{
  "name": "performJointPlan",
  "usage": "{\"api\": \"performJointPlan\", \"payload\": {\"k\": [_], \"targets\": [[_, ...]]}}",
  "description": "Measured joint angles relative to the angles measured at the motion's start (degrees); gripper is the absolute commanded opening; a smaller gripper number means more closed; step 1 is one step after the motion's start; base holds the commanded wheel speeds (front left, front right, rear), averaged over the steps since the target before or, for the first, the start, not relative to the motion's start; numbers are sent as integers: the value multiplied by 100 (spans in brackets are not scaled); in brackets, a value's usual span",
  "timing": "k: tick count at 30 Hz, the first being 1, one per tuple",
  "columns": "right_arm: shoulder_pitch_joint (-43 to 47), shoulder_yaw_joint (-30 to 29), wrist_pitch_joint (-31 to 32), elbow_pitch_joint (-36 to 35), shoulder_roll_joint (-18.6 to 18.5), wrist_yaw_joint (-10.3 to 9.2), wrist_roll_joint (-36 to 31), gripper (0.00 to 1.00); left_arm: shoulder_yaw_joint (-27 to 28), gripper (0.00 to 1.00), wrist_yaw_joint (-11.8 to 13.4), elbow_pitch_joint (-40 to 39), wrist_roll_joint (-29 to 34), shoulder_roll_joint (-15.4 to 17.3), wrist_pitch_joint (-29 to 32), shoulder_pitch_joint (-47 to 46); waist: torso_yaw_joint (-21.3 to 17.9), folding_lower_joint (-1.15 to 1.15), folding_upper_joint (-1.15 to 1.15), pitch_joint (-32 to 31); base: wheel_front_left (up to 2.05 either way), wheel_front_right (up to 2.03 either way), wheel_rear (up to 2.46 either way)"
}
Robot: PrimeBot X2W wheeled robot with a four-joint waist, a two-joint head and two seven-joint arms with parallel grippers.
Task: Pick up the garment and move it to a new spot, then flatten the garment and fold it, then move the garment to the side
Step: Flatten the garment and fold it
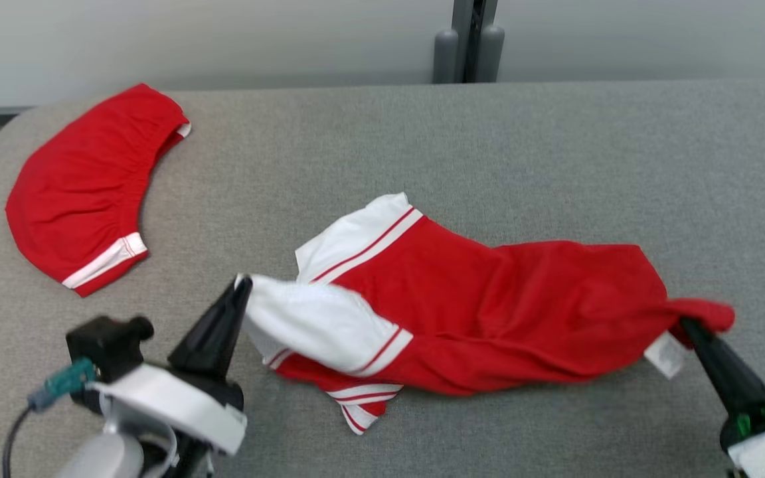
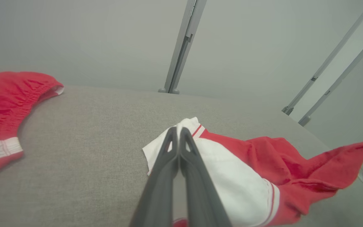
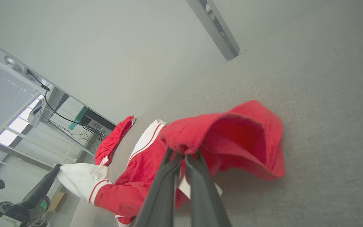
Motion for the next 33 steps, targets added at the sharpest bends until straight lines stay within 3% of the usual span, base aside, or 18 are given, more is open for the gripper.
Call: {"api": "performJointPlan", "payload": {"k": [7,11,15,21,25,29,33], "targets": [[-1912,331,129,468,282,1,198,0,38,0,-522,808,-21,103,455,-1627,-98,0,0,592,0,0,0],[-3364,415,241,1071,458,-1,223,0,33,0,-804,1580,-32,107,734,-3094,-142,0,0,1066,0,0,0],[-4991,504,404,1660,691,0,285,0,-37,0,-904,2399,23,98,797,-4815,-166,0,0,1605,0,0,0],[-7322,445,259,2727,1121,0,347,0,-111,0,-931,3527,-8,110,374,-7105,-217,0,0,2381,0,0,0],[-8498,313,-46,3247,1363,0,394,0,-203,0,-938,4141,-23,74,-219,-8204,-251,0,0,2734,0,0,0],[-9277,210,-213,3334,1467,0,289,0,-203,0,-938,4528,10,73,-809,-9039,-255,1,0,2821,0,0,0],[-9646,-82,-264,3107,1482,1,70,0,-56,0,-938,4529,-134,82,-948,-9506,-242,1,0,2809,0,0,0]]}}
